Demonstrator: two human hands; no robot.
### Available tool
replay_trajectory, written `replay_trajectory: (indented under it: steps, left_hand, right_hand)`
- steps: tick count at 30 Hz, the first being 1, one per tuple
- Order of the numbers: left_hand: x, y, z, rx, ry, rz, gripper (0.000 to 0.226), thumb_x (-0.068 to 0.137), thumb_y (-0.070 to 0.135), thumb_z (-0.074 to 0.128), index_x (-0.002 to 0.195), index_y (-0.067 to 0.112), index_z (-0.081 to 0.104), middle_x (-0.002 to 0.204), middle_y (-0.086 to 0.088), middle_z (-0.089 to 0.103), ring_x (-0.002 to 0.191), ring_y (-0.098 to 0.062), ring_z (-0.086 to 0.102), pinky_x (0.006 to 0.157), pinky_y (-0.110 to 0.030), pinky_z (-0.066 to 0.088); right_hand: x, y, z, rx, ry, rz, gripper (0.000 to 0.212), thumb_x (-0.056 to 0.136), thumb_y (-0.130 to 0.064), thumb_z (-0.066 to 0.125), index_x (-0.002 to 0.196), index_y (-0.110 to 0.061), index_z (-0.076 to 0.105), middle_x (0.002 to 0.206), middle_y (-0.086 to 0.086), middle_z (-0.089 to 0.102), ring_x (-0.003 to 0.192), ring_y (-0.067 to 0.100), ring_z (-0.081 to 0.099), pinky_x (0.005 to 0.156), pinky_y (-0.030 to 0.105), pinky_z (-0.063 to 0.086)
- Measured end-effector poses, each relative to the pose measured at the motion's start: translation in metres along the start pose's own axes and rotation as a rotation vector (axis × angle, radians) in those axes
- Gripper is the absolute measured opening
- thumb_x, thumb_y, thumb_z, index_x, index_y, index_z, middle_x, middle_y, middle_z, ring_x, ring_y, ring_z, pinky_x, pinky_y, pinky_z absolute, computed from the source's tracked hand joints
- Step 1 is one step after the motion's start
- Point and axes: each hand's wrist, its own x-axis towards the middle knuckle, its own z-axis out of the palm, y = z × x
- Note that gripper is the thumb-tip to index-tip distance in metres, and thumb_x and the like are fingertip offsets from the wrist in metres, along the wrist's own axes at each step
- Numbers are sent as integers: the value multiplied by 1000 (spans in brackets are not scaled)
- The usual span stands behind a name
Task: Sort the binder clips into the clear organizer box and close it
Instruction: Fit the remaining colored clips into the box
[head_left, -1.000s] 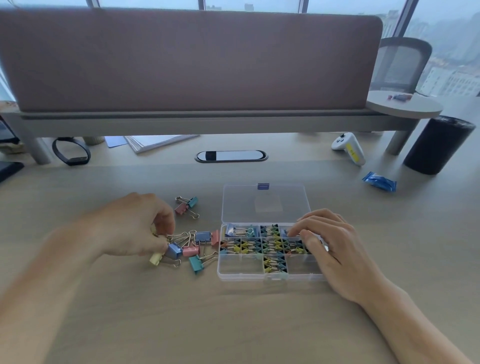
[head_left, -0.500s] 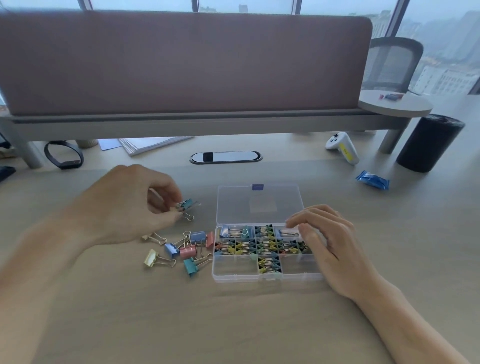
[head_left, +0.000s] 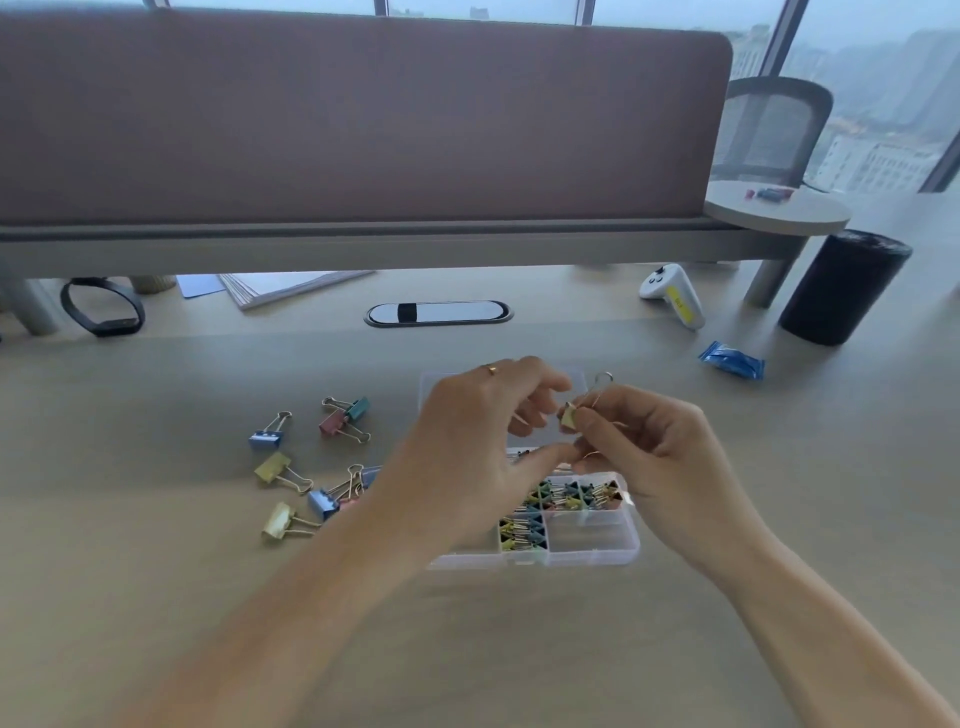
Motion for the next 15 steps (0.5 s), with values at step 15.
replay_trajectory:
  steps: [15]
  left_hand:
    - [29, -7, 10, -3, -113, -27, 12, 91, 13, 76, 96, 21, 81, 82, 14, 73, 80, 2, 67, 75, -6, 50]
  right_hand:
    - [10, 14, -29, -199, 48, 92, 9, 88, -8, 79, 94, -7, 73, 77, 6, 75, 67, 13, 69, 69, 26, 57]
